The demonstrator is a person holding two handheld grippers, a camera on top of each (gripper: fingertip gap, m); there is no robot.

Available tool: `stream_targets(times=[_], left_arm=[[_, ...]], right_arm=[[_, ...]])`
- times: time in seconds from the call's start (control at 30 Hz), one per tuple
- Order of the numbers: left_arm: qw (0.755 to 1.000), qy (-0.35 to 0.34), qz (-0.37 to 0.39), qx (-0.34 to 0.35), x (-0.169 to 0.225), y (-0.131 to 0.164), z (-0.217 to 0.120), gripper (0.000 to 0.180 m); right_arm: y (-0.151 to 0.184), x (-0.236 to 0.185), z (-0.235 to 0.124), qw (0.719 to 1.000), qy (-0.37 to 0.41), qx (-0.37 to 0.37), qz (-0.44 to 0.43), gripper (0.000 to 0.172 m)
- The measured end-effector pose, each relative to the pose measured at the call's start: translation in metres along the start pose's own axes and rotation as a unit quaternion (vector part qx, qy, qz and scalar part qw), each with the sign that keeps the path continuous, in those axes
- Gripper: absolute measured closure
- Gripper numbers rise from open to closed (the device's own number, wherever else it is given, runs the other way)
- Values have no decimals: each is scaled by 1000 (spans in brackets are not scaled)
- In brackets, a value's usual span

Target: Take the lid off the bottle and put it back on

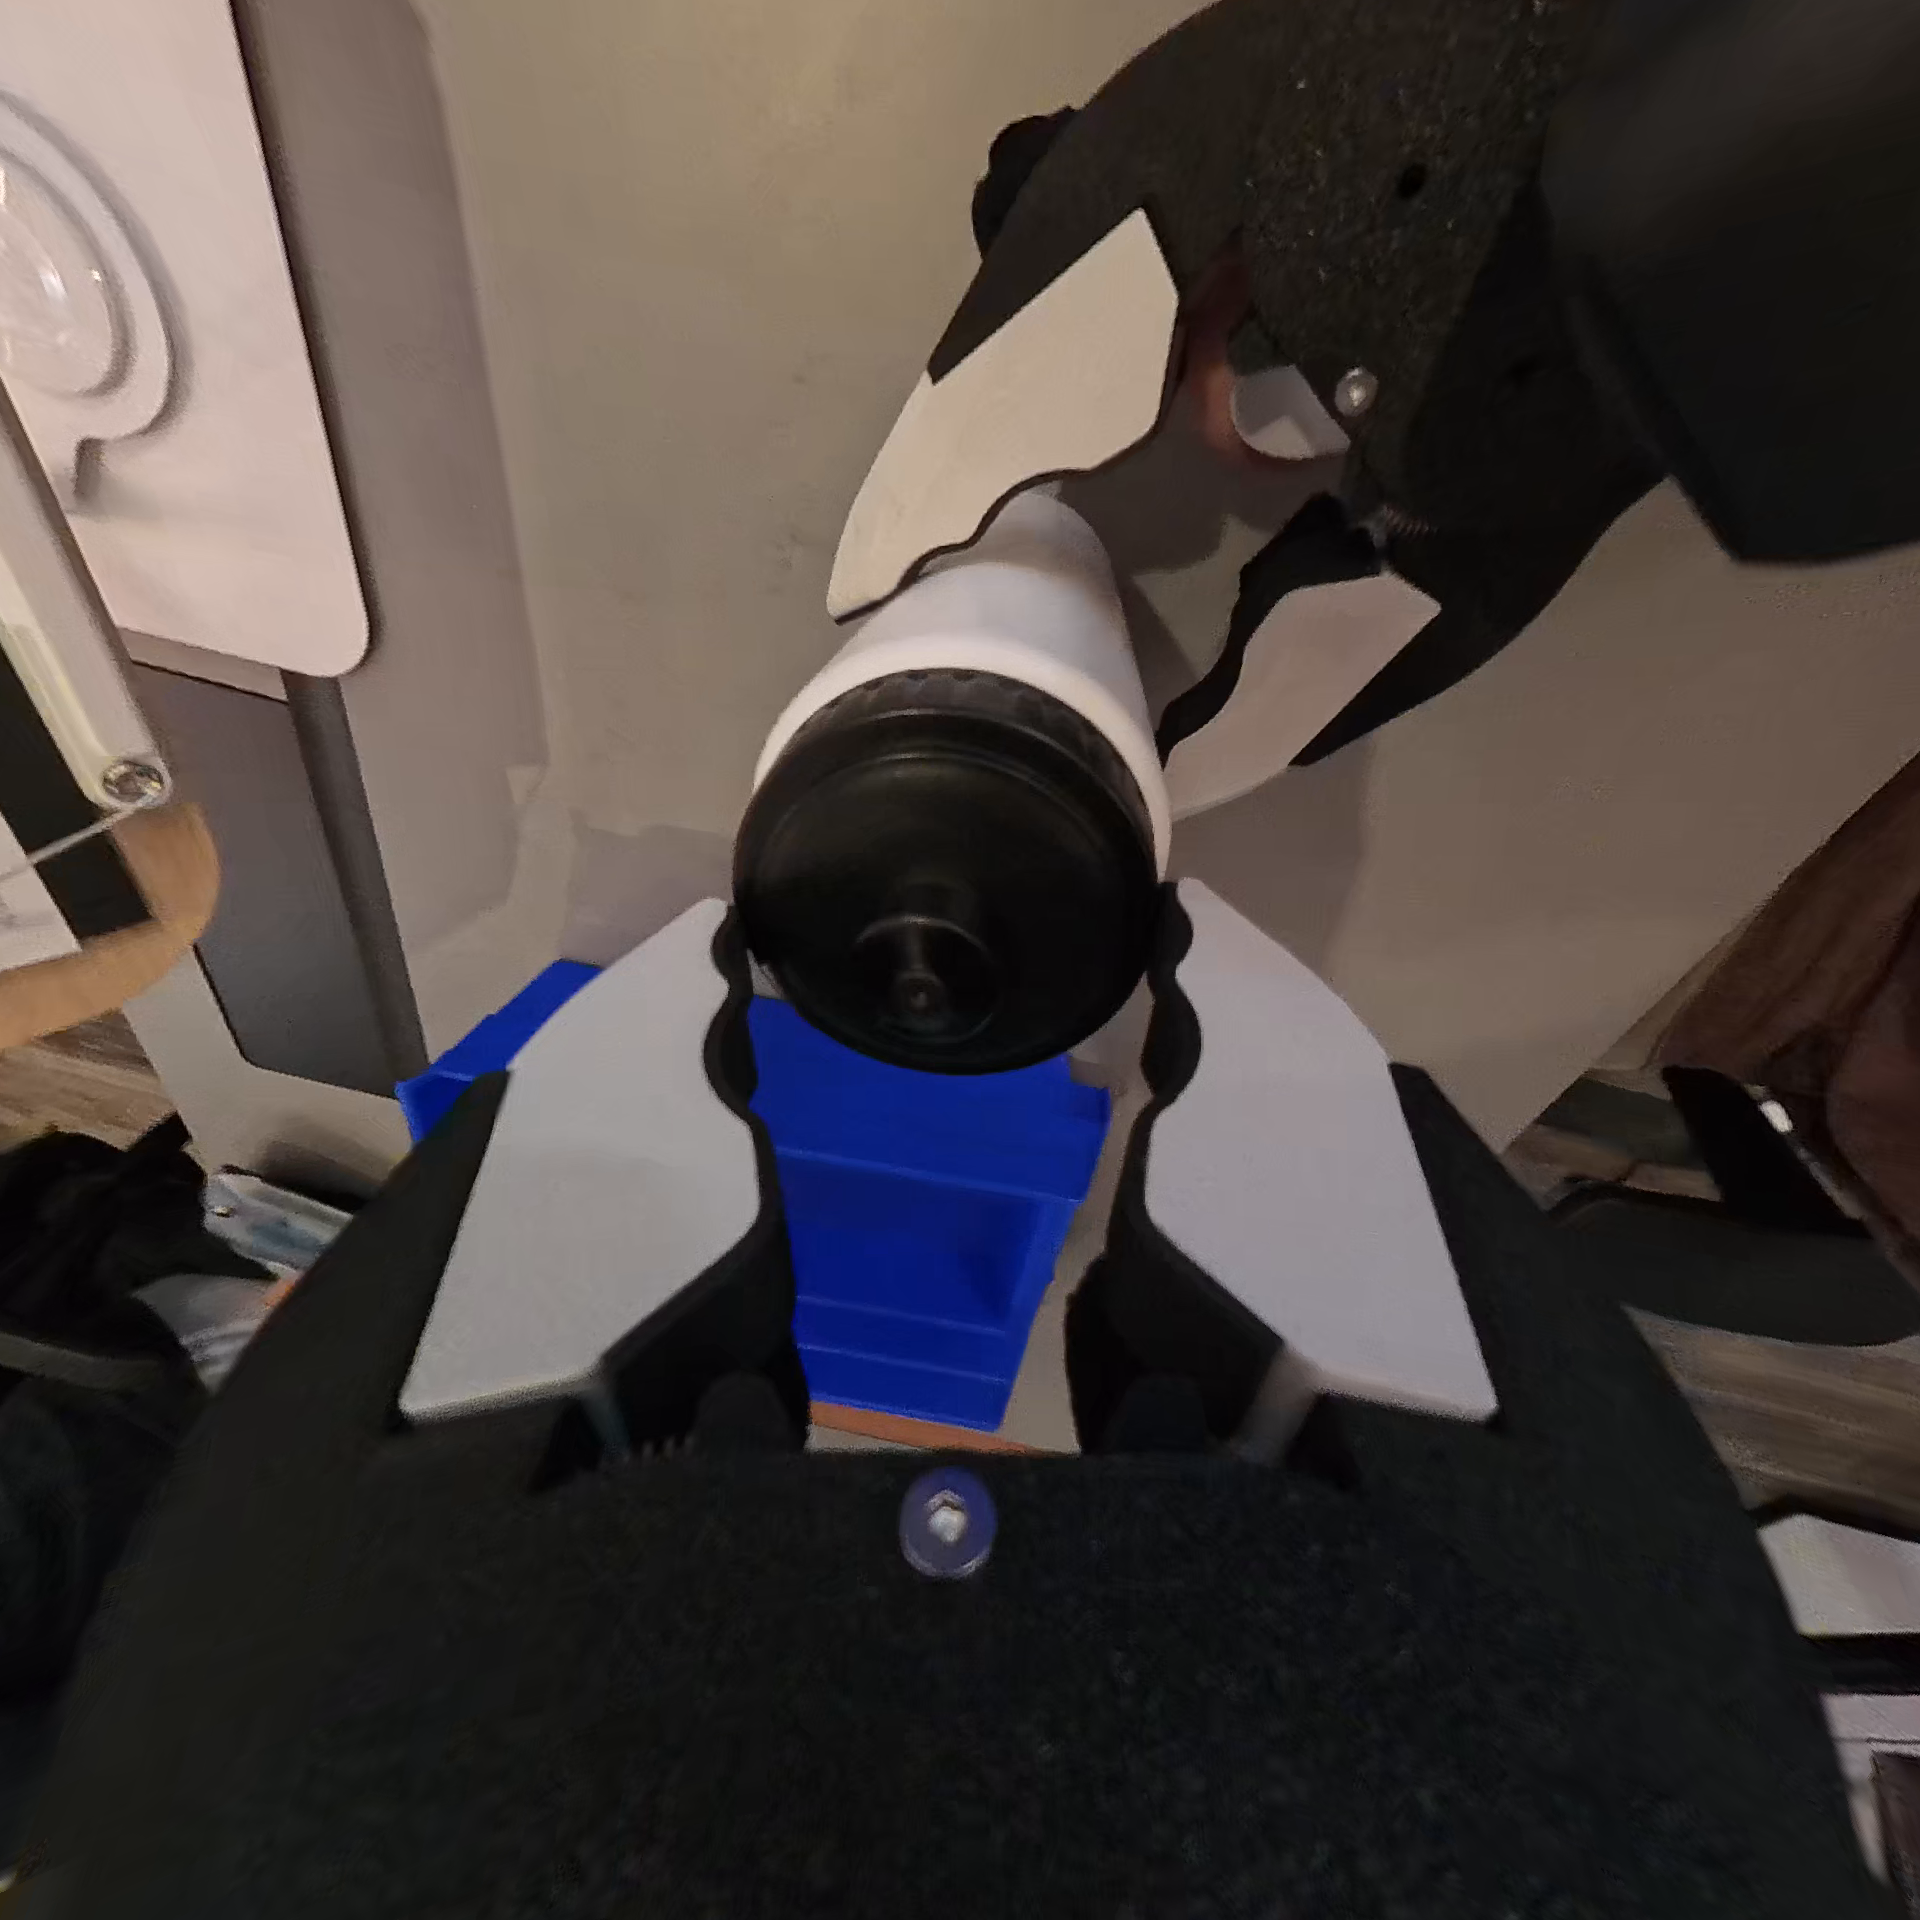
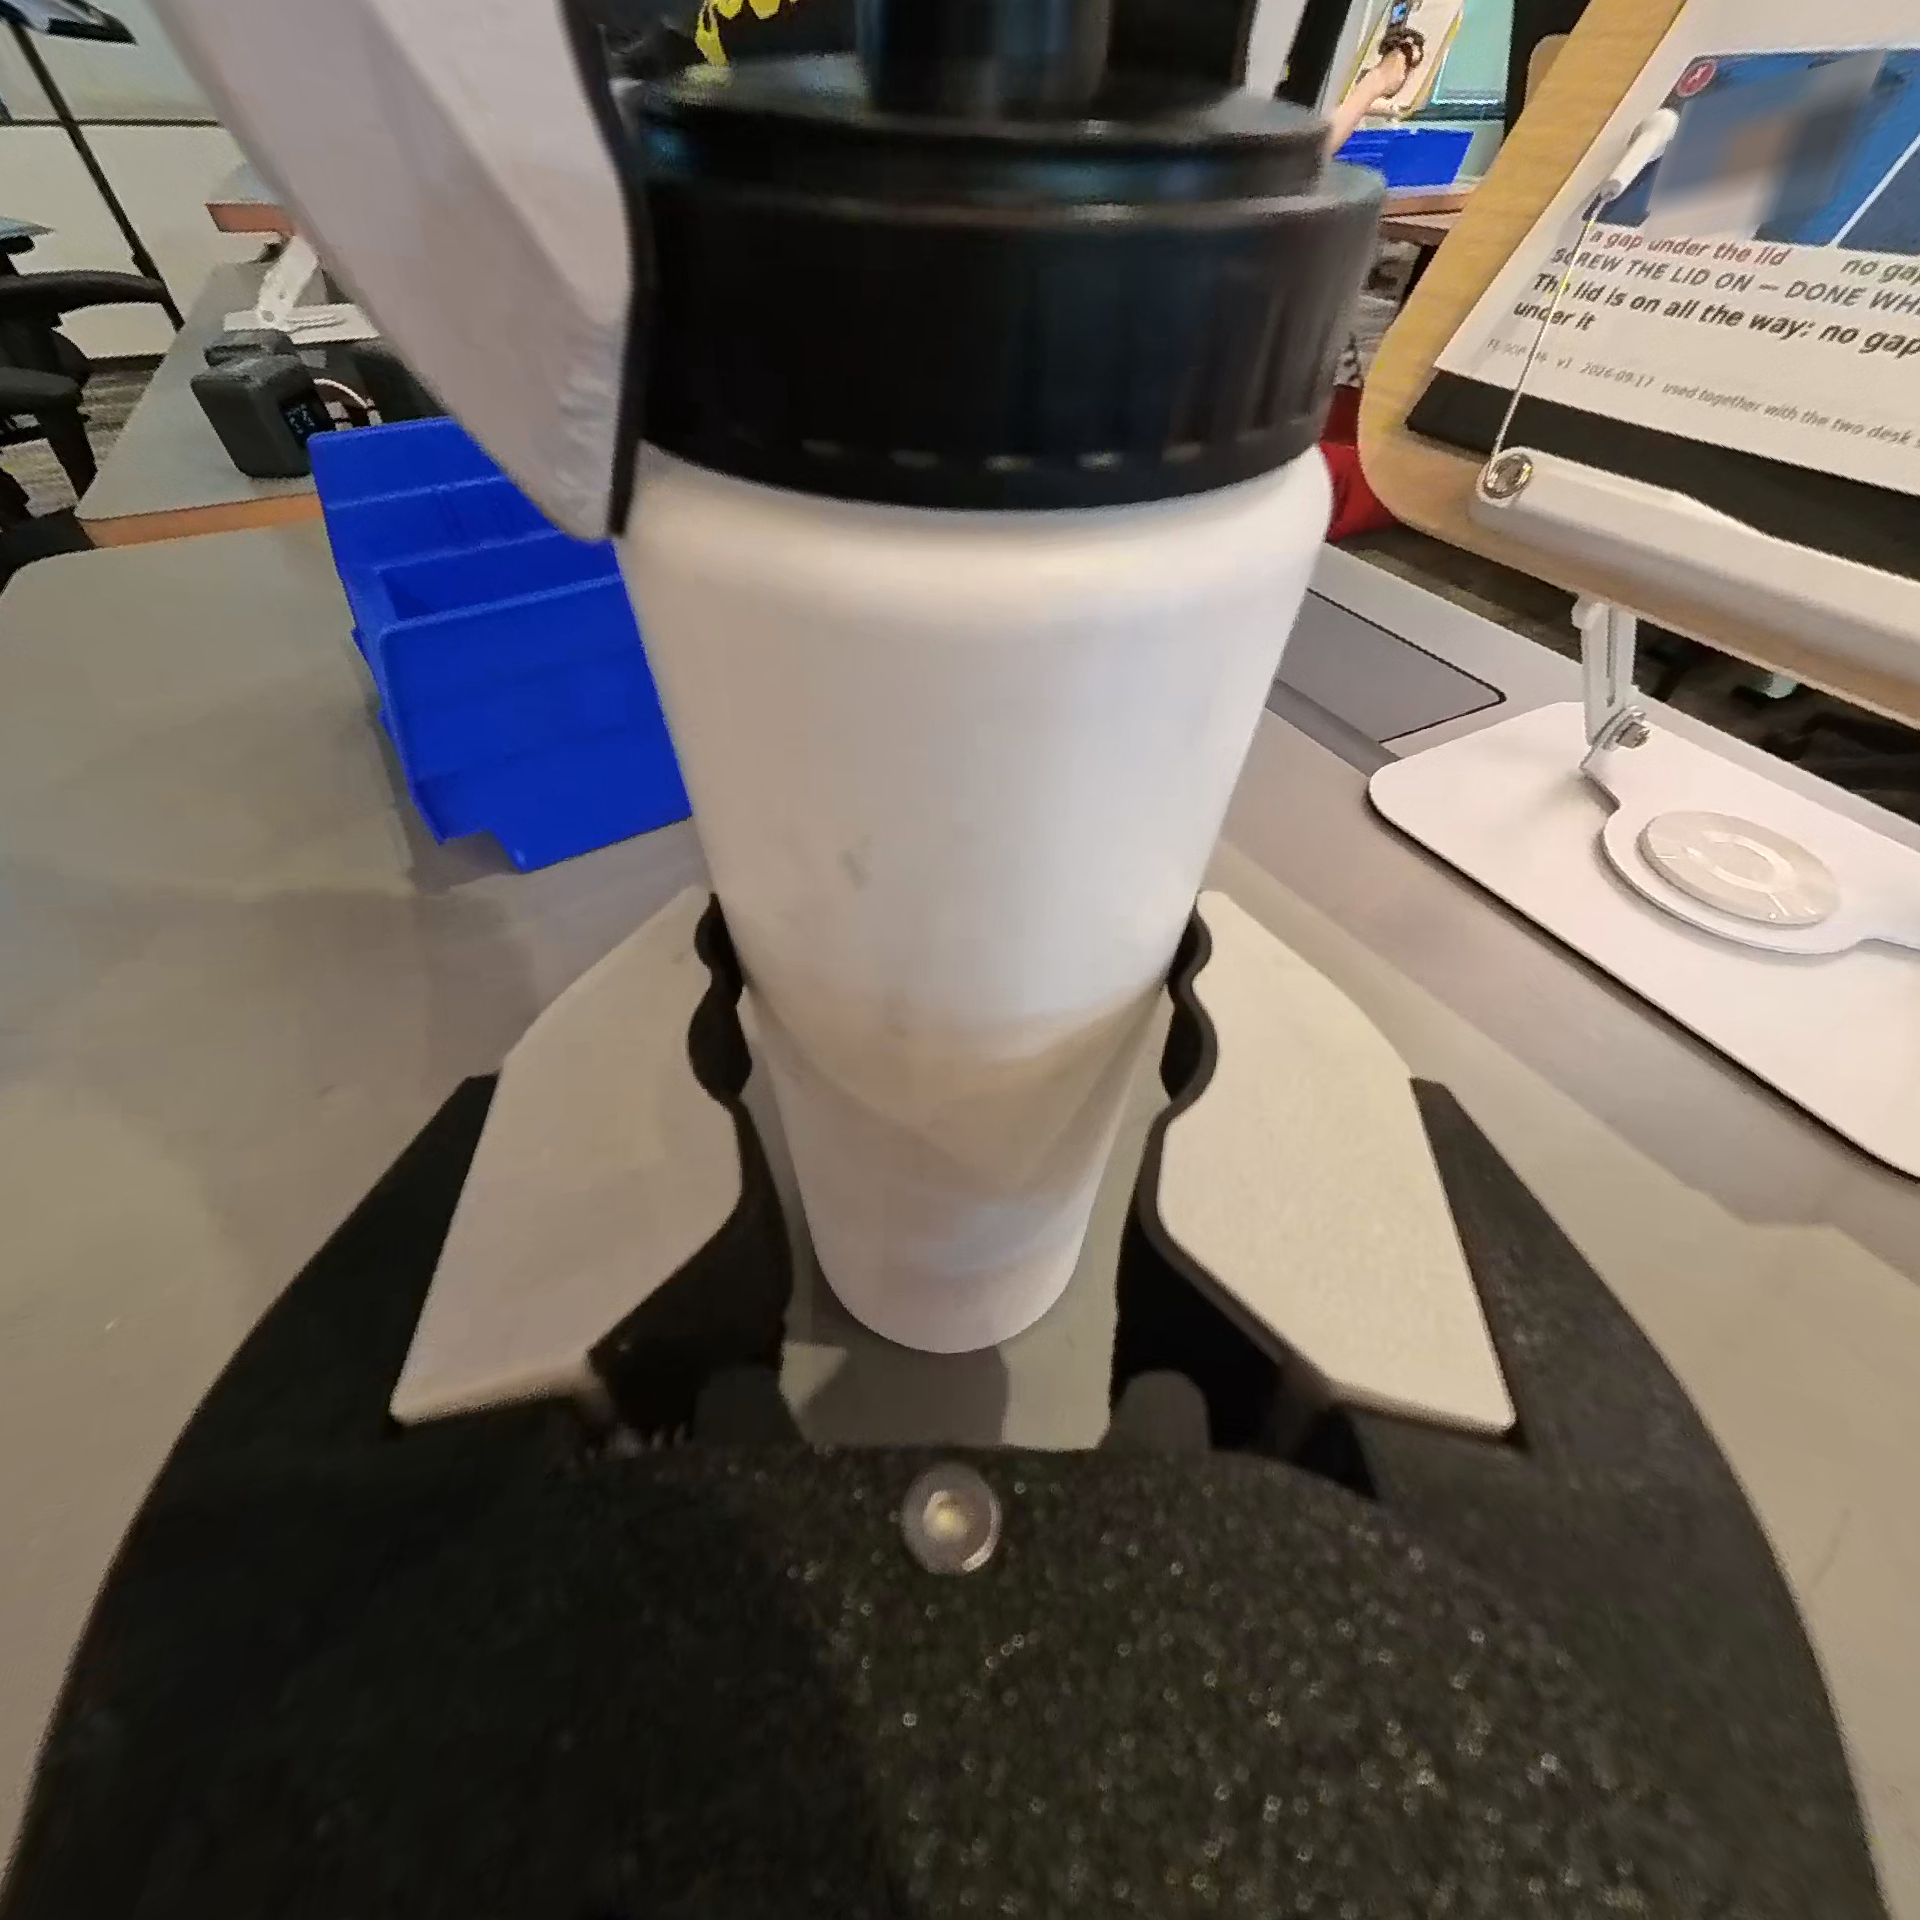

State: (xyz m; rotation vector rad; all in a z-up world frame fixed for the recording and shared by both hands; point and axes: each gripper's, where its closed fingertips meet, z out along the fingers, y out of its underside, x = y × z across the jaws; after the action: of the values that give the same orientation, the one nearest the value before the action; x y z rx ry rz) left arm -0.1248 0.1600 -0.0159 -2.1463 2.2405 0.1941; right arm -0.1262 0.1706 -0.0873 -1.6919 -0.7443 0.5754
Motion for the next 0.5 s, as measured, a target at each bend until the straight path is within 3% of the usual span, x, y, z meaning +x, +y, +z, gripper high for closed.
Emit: stream_targets(times=[0.17, 0.33, 0.4, 0.5], left_arm=[[999, -4, 50, 0, -1, 1, 0, 107], [1000, -3, 28, -6, -1, 2, 0, 107], [1000, 7, -18, 7, 0, 0, 0, 107], [984, 67, -160, 47, 6, -13, -7, 95]], right_arm=[[0, 0, -1, 1000, -7, 2, 1, 93], [0, 0, -1, 1000, -5, 2, 1, 92], [0, -1, 0, 1000, -4, 3, 1, 92], [0, 0, 0, 1000, 4, 0, -1, 92]])
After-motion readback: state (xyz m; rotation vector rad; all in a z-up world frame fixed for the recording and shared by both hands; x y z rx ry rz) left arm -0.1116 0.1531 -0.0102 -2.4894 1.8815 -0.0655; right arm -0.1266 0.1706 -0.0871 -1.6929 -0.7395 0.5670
